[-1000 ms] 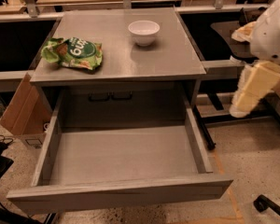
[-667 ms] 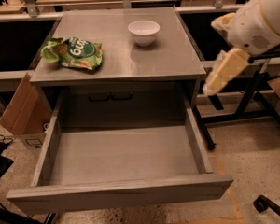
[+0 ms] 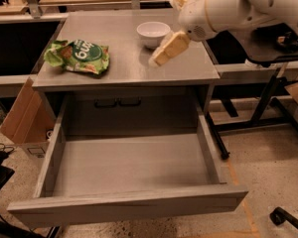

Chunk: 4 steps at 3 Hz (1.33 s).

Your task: Place green rice chip bag into top drawer

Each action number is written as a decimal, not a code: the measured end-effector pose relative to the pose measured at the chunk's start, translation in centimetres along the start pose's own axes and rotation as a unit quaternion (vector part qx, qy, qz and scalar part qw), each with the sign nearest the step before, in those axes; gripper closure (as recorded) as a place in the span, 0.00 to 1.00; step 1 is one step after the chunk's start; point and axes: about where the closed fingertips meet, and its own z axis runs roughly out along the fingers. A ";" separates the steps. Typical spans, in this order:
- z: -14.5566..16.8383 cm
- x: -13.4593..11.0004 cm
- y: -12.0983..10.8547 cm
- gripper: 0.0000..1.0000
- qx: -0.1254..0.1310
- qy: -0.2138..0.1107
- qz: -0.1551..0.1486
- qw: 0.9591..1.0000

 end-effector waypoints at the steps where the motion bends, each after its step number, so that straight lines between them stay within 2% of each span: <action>1: 0.3 -0.5 -0.6 0.00 0.012 -0.006 -0.001 1.000; 2: 2.5 -1.3 -1.2 0.00 0.007 -0.014 0.007 1.000; 3: 7.0 -3.2 -2.6 0.00 0.005 -0.035 0.025 0.999; 4: 11.4 -5.4 -3.3 0.00 0.008 -0.043 0.043 0.998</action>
Offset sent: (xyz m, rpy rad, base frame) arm 0.0504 0.0534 0.0014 0.0715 0.0168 -0.0047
